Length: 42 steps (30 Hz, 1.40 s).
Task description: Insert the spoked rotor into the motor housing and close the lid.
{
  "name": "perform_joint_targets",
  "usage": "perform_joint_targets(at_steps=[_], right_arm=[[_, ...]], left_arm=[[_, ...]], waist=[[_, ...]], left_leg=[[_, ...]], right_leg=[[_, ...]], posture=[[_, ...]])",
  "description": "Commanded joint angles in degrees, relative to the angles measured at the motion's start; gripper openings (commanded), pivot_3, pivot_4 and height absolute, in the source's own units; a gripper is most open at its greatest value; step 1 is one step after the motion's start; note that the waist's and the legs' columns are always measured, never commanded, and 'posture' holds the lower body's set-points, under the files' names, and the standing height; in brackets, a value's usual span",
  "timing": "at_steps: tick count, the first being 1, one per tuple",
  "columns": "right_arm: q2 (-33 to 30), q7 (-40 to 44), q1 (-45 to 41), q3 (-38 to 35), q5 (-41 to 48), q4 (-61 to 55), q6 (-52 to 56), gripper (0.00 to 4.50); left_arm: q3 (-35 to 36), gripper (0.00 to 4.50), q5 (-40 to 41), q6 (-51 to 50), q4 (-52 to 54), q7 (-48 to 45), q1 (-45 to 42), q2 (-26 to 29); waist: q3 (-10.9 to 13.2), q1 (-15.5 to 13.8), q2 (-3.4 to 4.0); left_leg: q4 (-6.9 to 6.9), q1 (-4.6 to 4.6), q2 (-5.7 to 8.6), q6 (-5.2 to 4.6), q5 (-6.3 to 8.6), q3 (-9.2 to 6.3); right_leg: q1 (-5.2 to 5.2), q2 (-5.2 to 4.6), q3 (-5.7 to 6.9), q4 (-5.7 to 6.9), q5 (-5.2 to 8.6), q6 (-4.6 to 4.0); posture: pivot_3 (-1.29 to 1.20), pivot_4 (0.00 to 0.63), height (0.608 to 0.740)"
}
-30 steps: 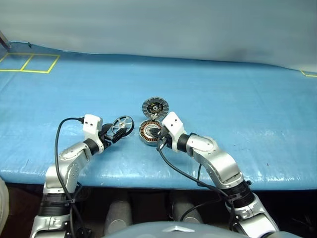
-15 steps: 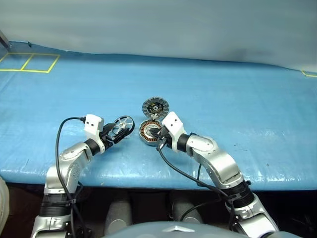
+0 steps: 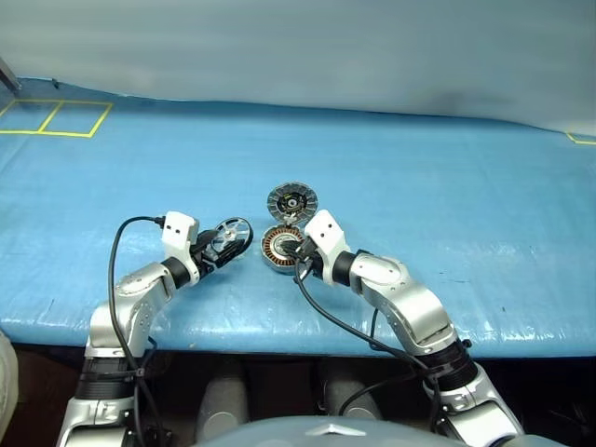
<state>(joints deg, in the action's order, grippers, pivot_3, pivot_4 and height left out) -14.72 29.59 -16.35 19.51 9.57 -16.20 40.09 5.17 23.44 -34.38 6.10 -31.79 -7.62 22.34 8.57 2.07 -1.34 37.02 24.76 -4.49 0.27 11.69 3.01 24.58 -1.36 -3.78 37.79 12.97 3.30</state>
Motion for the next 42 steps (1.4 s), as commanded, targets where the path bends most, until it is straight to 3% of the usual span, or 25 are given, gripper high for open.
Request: perform_joint_targets(at_steps=[1,5,18,21,24,37,42], right_arm=[[0.52,-0.4,0.1,-0.33,0.12,-1.24,-1.09,0.0],[0.66,-0.54,0.17,-0.44,0.07,-1.21,-0.99,0.0],[0.75,-0.84,0.24,-0.32,0.21,-1.24,-1.02,0.0],[0.81,-0.92,0.28,-0.28,0.17,-1.25,-1.06,0.0],[0.88,-0.98,0.33,-0.29,0.15,-1.31,-1.13,0.0],[0.66,-1.1,0.92,-0.89,0.25,-1.92,-1.44,0.0],[0.62,-1.24,0.97,-0.79,0.11,-1.95,-1.56,0.0]], left_arm=[[-0.93,3.96,-0.09,-1.14,-0.34,0.03,-0.37,-0.03],[-1.27,2.78,-0.52,-1.93,-0.66,0.43,-0.42,-0.14],[-2.15,2.78,-1.05,-3.36,-0.76,-0.18,0.23,0.74],[-3.08,2.21,-1.57,-3.5,-0.68,-0.77,0.45,1.67],[-3.92,1.33,-2.38,-3.68,-0.69,-0.91,0.47,2.61],[-4.36,1.33,-3.89,-1.94,-2.71,-2.4,0.37,5.73],[-5.9,0.15,-5.38,-0.37,-3.16,-3.83,0.93,7.08]], waist=[[0.0,-0.02,0.0],[0.0,-0.03,0.0],[-0.01,-0.02,0.0],[-0.02,-0.03,0.0],[-0.03,-0.06,0.0],[-0.05,0.0,0.0],[-0.07,0.01,0.02]], left_leg=[[0.01,0.0,0.0,0.0,0.0,0.0],[0.01,0.0,0.0,0.0,0.0,0.0],[0.0,-0.04,0.0,0.0,0.0,0.0],[0.0,-0.04,0.0,0.0,0.0,0.0],[0.0,-0.05,0.0,0.0,0.0,0.0],[0.02,-0.09,-0.01,0.0,0.0,0.0],[0.03,-0.11,-0.01,0.0,0.0,0.0]], right_leg=[[0.0,0.0,0.0,0.0,0.0,0.0],[-0.01,0.0,0.0,0.0,0.0,0.0],[-0.02,-0.01,0.0,0.0,0.0,0.0],[-0.03,-0.01,0.0,0.0,0.0,0.0],[-0.04,-0.01,0.0,0.0,0.0,0.0],[-0.04,-0.02,0.0,0.01,0.0,0.0],[-0.03,-0.02,0.0,0.01,0.0,0.0]], posture=[[0.0,0.15,0.74],[0.0,0.15,0.74],[0.0,0.15,0.74],[0.0,0.15,0.74],[0.0,0.15,0.74],[0.0,0.15,0.74],[0.0,0.15,0.74]])
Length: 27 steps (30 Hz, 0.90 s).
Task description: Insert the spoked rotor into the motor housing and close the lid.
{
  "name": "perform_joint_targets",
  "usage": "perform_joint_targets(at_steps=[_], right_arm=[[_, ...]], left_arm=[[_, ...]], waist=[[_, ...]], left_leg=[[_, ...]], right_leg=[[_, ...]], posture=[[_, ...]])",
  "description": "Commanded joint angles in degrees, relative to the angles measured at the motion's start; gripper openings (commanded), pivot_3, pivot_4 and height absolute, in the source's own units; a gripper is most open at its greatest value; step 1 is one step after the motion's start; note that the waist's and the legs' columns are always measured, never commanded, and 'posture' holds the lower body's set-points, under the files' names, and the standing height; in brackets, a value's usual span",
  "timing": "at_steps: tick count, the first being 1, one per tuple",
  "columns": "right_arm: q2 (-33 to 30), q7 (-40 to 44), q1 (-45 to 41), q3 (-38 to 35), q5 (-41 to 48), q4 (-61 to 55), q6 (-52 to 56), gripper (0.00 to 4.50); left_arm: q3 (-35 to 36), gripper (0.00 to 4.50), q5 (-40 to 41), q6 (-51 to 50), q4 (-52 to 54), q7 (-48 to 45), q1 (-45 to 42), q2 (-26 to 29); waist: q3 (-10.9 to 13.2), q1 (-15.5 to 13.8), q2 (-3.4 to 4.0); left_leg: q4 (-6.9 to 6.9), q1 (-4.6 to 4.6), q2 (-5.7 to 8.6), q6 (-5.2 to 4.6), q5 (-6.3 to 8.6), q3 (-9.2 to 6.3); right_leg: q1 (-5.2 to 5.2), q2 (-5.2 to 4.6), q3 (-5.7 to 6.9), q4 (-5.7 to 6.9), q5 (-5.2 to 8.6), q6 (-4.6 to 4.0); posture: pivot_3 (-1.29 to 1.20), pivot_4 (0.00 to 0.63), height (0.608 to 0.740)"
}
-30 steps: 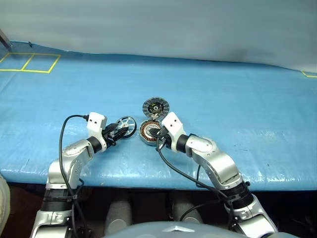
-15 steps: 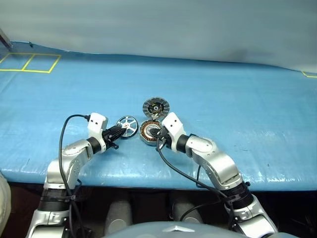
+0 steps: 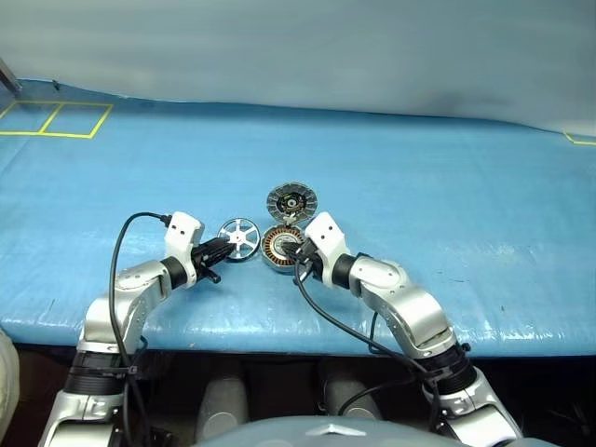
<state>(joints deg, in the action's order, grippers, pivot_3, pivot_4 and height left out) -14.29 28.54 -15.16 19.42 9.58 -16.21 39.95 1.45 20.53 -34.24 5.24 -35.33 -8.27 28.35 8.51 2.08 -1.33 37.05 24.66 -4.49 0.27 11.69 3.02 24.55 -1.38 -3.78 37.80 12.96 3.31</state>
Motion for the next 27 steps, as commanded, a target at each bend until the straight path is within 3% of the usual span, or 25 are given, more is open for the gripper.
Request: perform_joint_targets(at_steps=[1,12,19,25,27], right_arm=[[0.21,-0.25,-0.22,-0.73,0.1,-1.93,-1.43,0.0],[0.46,-0.63,0.37,-0.9,0.19,-1.86,-1.97,0.0],[0.45,-0.83,0.77,-0.83,0.18,-1.97,-2.16,0.0],[0.32,-0.82,0.44,-0.78,0.14,-1.49,-2.33,0.0],[0.3,-0.45,0.27,-0.45,0.2,-1.33,-2.45,0.0]], left_arm=[[-2.16,0.07,-3.03,-0.22,-2.34,0.13,1.69,1.25],[2.44,0.07,-2.31,4.2,-2.58,-1.39,2.3,2.49],[5.7,0.07,3.58,6.18,0.72,-6.98,3.22,1.95],[6.17,0.07,2.05,8.36,8.28,-10.16,1.35,8.93],[4.02,0.07,-0.66,9.66,10.05,-12.76,-2.22,13.69]], waist=[[-0.02,-0.03,0.02],[-0.02,0.07,0.0],[0.03,0.06,-0.06],[0.06,0.02,-0.11],[0.08,-0.06,-0.14]], left_leg=[[0.0,-0.01,0.0,0.0,0.0,0.0],[-0.1,0.05,0.0,0.0,0.0,0.03],[-0.11,0.13,-0.01,0.0,0.0,0.03],[-0.11,0.18,-0.02,0.0,0.0,0.02],[-0.11,0.19,-0.01,0.01,0.01,0.02]], right_leg=[[0.0,0.0,0.0,0.0,0.0,0.0],[0.07,-0.02,0.0,-0.02,0.01,-0.01],[0.12,-0.02,0.0,-0.03,0.01,-0.03],[0.17,-0.02,0.01,-0.02,0.01,-0.03],[0.17,-0.04,0.02,-0.04,0.02,-0.04]], posture=[[0.0,0.15,0.74],[0.0,0.15,0.74],[0.0,0.15,0.74],[0.0,0.15,0.74],[0.0,0.15,0.74]])
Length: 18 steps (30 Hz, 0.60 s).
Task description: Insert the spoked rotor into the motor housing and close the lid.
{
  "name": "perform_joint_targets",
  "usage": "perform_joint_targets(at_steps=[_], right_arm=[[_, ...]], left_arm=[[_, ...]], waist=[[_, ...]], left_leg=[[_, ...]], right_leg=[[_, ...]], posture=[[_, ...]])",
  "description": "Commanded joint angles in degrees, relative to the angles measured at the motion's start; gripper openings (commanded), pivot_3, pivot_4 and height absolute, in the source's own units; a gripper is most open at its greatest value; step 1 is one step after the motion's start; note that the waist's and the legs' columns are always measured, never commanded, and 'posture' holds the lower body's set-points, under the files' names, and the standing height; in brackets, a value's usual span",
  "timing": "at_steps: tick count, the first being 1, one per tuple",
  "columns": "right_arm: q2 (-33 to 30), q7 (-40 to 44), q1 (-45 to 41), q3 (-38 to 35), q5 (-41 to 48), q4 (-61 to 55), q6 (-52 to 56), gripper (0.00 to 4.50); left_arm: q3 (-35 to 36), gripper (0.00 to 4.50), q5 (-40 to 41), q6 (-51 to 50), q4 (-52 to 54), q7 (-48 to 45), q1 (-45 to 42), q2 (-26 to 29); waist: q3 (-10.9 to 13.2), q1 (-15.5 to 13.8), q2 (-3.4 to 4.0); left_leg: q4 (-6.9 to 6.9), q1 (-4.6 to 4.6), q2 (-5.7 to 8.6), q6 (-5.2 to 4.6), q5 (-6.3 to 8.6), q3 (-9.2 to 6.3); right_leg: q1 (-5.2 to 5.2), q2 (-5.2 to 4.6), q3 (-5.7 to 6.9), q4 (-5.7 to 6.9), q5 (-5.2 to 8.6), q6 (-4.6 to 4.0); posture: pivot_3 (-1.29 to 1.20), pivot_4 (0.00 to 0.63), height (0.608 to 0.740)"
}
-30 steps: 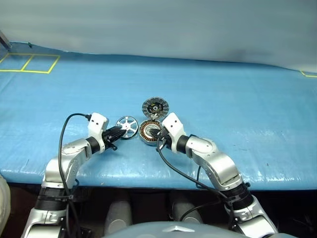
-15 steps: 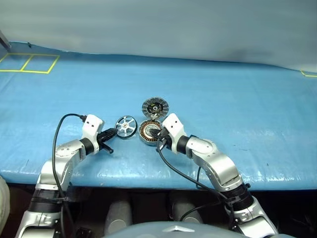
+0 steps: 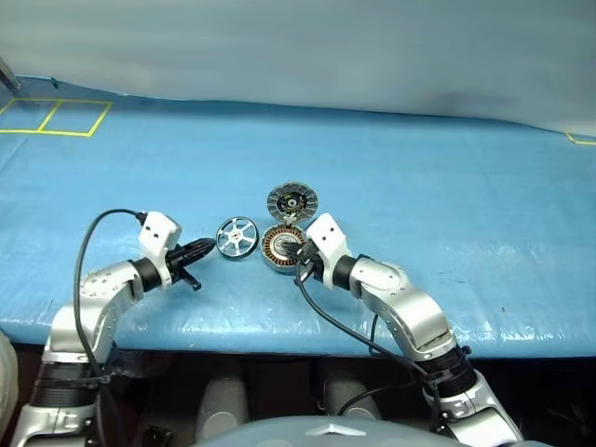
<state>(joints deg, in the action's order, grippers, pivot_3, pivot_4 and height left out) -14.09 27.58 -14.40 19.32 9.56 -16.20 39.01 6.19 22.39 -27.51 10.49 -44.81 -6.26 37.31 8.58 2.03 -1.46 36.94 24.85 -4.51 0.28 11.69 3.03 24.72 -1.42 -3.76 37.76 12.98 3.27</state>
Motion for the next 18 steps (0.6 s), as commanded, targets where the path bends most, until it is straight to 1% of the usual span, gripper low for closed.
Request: perform_joint_targets(at_steps=[1,5,7,9,12,14,18], right_arm=[[0.02,0.78,-0.58,-0.1,0.2,-1.34,-1.65,0.0],[0.07,1.94,-1.49,0.85,0.07,-0.89,-2.29,0.0],[0.2,2.25,-1.85,1.23,-0.02,-0.91,-2.62,0.0],[0.4,2.19,-2.02,1.25,-0.05,-0.98,-2.79,0.0],[0.53,1.87,-1.65,1.05,-0.13,-1.54,-2.88,0.0],[0.34,1.64,-1.17,0.73,-0.14,-2.16,-2.71,0.0],[-0.52,1.19,-0.35,-0.36,-0.03,-3.66,-1.92,0.0]], left_arm=[[-2.39,0.07,-4.8,4.72,5.15,-4.74,-6.29,7.16],[-12.07,0.07,-12.11,8.05,2.08,-12.81,-19.45,13.25],[-17.74,0.07,-16.27,10.43,-1.31,-17.96,-26.25,14.53],[-22.25,0.07,-19.94,13.08,-4.71,-21.98,-31.0,14.92],[-28.35,0.63,-27.09,17.39,-9.95,-24.51,-36.64,14.01],[-30.67,1.27,-30.7,18.67,-12.34,-24.67,-39.12,12.91],[-33.9,1.27,-33.91,20.92,-14.77,-28.99,-42.53,11.45]], waist=[[0.02,-0.07,-0.02],[0.05,-0.39,-0.02],[0.06,-0.43,-0.02],[0.06,-0.32,-0.02],[0.06,-0.13,-0.01],[0.07,-0.13,-0.01],[0.06,-0.23,-0.01]], left_leg=[[0.0,0.03,0.0,0.0,0.0,-0.01],[0.02,0.04,0.04,0.0,0.0,0.01],[0.03,0.09,0.05,0.0,0.0,0.02],[0.01,0.11,0.06,-0.01,0.0,0.01],[-0.01,0.15,0.03,-0.01,0.01,-0.05],[-0.01,0.23,0.01,-0.01,0.01,-0.13],[0.15,0.73,0.01,-0.02,0.0,-0.19]], right_leg=[[0.02,0.0,0.02,-0.01,0.0,0.0],[-0.01,-0.02,0.02,-0.07,0.0,0.0],[0.01,0.0,0.01,-0.1,0.0,0.0],[0.01,0.03,0.0,-0.08,0.0,0.0],[0.07,0.16,-0.03,-0.01,0.05,-0.02],[0.15,0.24,-0.05,0.06,0.12,0.0],[0.61,0.28,-0.06,0.17,0.08,0.08]], posture=[[0.0,0.15,0.74],[0.0,0.15,0.74],[0.0,0.15,0.74],[0.0,0.15,0.74],[0.0,0.15,0.74],[0.0,0.15,0.74],[0.0,0.15,0.74]])
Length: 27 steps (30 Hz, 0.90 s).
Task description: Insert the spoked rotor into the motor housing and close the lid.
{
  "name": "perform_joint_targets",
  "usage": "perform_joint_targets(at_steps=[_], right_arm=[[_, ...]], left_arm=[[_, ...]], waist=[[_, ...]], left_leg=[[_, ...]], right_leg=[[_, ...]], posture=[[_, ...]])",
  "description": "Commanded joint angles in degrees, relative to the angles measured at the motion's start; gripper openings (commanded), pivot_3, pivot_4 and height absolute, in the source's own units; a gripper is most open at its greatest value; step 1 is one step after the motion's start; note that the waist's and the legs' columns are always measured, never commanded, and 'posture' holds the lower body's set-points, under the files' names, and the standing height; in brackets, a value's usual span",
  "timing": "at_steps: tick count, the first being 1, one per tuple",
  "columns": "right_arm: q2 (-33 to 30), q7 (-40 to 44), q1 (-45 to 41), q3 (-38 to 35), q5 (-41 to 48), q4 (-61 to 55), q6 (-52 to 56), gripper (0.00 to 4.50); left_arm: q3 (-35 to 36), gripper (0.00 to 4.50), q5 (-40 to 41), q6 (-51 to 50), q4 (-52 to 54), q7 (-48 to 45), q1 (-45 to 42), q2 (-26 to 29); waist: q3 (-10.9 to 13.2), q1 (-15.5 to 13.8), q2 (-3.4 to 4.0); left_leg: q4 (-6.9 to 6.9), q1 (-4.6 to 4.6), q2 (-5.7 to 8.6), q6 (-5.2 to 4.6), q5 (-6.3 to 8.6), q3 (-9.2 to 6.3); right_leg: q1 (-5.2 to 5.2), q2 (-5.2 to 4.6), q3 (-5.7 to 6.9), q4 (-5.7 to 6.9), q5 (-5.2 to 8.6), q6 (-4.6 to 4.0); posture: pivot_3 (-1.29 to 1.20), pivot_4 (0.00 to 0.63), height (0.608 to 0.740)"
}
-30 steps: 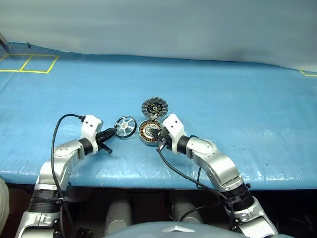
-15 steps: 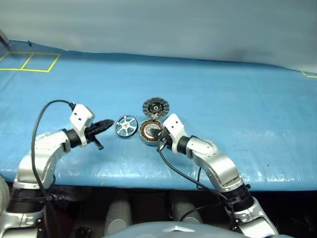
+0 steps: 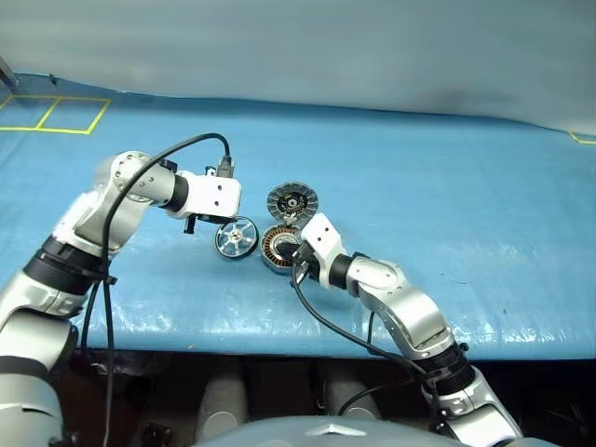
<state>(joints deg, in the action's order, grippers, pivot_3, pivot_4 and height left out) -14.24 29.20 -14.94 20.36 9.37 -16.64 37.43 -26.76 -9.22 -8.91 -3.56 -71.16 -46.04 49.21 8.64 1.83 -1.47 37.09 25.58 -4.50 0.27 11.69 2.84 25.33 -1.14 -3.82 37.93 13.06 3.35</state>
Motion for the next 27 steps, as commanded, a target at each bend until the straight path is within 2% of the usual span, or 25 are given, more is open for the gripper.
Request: perform_joint_targets(at_steps=[1,10,19,27], right_arm=[[-0.66,-0.48,0.36,-1.66,0.25,-3.63,-0.14,0.0],[-2.85,-0.6,1.02,-2.84,0.85,-5.92,1.75,0.0],[-3.19,-0.54,0.65,-2.69,0.96,-6.34,2.83,0.0],[-3.5,-0.51,0.91,-2.56,0.91,-6.69,3.46,0.0]], left_arm=[[-1.53,1.27,-3.19,3.11,-1.15,-3.28,-3.34,-0.72],[-3.31,1.27,-9.45,7.73,-3.39,-4.61,-4.48,-2.21],[-3.26,1.27,-11.41,9.84,-5.48,-4.46,-3.43,-4.52],[-3.32,1.27,-13.15,12.54,-5.64,-4.88,-3.55,-4.3]], waist=[[0.0,-0.1,0.0],[0.0,-0.29,0.0],[0.0,-0.44,0.0],[0.0,-0.48,0.0]], left_leg=[[0.01,0.05,0.01,0.0,0.0,0.01],[0.09,0.06,0.01,-0.01,0.0,0.01],[0.25,0.06,0.01,-0.02,-0.01,0.01],[0.37,0.06,0.01,-0.02,-0.01,0.0]], right_leg=[[0.03,0.0,-0.01,-0.01,-0.03,0.03],[0.02,0.0,-0.03,0.05,-0.05,0.11],[-0.05,-0.01,-0.04,0.08,-0.1,0.19],[-0.07,-0.01,-0.05,0.19,-0.12,0.23]], posture=[[0.0,0.15,0.74],[0.0,0.15,0.74],[0.0,0.15,0.74],[0.0,0.15,0.74]])
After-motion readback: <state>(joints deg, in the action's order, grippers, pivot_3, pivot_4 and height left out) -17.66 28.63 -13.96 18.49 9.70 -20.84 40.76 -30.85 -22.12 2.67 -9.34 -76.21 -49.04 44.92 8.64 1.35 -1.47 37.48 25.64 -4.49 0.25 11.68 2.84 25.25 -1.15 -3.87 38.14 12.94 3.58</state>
